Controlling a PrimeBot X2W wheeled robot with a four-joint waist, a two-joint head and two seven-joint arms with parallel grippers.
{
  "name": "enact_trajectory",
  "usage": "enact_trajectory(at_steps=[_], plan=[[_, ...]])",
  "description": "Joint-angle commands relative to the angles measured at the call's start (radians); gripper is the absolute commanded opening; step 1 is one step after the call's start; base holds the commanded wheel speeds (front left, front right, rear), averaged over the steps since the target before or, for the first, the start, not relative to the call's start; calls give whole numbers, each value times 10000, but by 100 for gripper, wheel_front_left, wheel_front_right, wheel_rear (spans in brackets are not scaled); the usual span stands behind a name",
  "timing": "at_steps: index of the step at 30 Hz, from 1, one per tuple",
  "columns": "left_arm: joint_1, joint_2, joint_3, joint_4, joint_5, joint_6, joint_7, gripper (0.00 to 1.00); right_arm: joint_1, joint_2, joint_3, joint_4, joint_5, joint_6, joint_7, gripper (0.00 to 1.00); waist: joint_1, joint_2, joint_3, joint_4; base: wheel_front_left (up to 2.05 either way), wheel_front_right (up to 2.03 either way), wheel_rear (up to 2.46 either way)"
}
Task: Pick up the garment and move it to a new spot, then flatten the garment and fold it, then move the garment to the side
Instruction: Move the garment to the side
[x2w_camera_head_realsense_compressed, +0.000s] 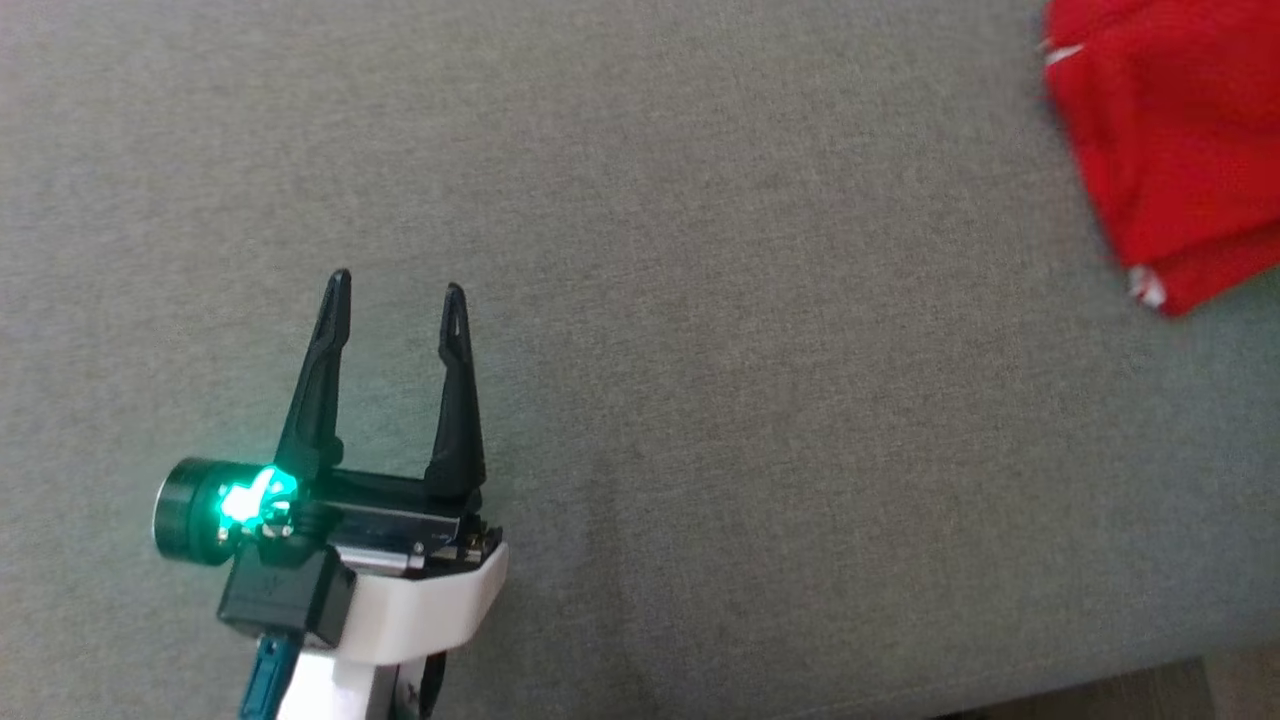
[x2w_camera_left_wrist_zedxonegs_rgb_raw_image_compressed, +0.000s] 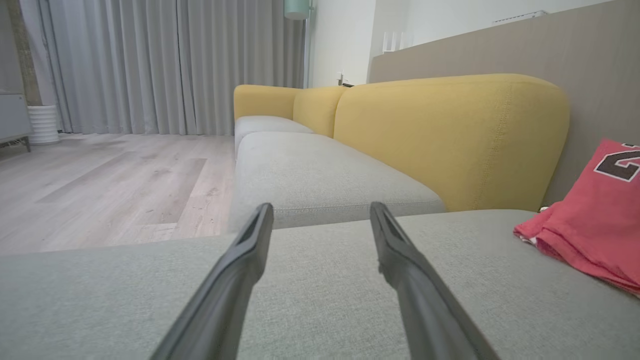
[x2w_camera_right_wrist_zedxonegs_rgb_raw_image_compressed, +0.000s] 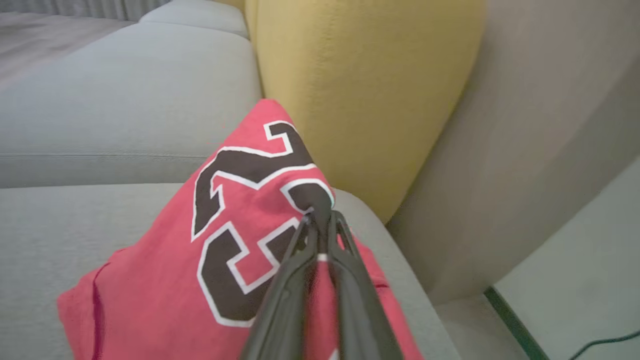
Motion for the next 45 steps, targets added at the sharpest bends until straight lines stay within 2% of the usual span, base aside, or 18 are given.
enact_trajectory(at_steps=[1, 3, 4, 5, 6, 11, 12, 13, 17, 21, 24, 27, 31, 37, 45], plan=[[-208, -32, 229, -265, 23, -15, -40, 100, -52, -441, -211, -371, -131, -9, 55, 0, -1, 0, 171, -136, 0, 0, 0], [-267, -32, 239, -226, 2, -22, -40, 100, -7, -376, -895, -523, -439, -9, 274, 0, -1, 0, 246, -189, 0, 0, 0], [-289, -32, 240, -207, -5, -25, -40, 100, 28, -300, -1234, -579, -652, -9, 390, 16, -1, 0, 267, -211, 0, 0, 0], [-314, -32, 239, -174, -14, -39, -40, 100, 71, -191, -1536, -662, -933, -9, 485, 88, -1, 0, 275, -232, 0, 0, 0], [-336, -32, 242, -139, -25, -56, -40, 100, 108, -46, -1843, -765, -1262, -9, 531, 100, -1, 0, 270, -246, 0, 0, 0], [-332, -32, 232, 84, -143, -107, -40, 100, 699, 1297, -2409, -1544, -2597, -9, 619, 100, -1, 0, -126, -226, 0, 0, 0], [-296, -32, 228, 170, -181, -136, -40, 100, 1095, 1894, -2266, -1858, -2884, -9, 536, 100, -1, 0, -447, -148, 0, 0, 0], [-247, -32, 217, 215, -215, -139, -40, 100, 1315, 2192, -2137, -1998, -2989, -9, 455, 100, -1, 0, -618, -95, 0, 0, 0], [67, -32, 210, 453, -569, 27, -40, 100, 2396, 3282, -1160, -2139, -2853, -9, -125, 100, -1, 0, -1548, 257, 0, 0, 0], [504, -32, 189, 819, -882, 207, -40, 100, 3431, 4075, 239, -1882, -2124, -9, -1244, 100, -1, 0, -2435, 609, 0, 0, 0], [799, -32, 226, 961, -963, 400, -40, 100, 4032, 4239, 1334, -1577, -1553, -9, -2208, 100, -1, 0, -3019, 877, 0, 0, 0], [1118, -32, 240, 1053, -1100, 474, -40, 100, 4509, 4376, 1777, -1472, -1263, -9, -2632, 100, -1, 0, -3567, 1125, 0, 0, 0], [1698, -32, 334, 1208, -1134, 521, -40, 100, 5333, 4882, 1329, -2588, -1329, -9, -2675, 100, -1, 0, -4190, 1292, 0, 0, 0], [2154, -32, 516, 1348, -1097, 550, -40, 100, 6437, 5254, 1148, -4022, -2271, -9, -2679, 100, -1, 0, -4590, 1393, 0, 0, 0], [2514, -32, 806, 1577, -971, 561, -40, 100, 7246, 5473, 1283, -4475, -3018, -9, -2680, 100, -1, 0, -4968, 1300, 0, 0, 0]])
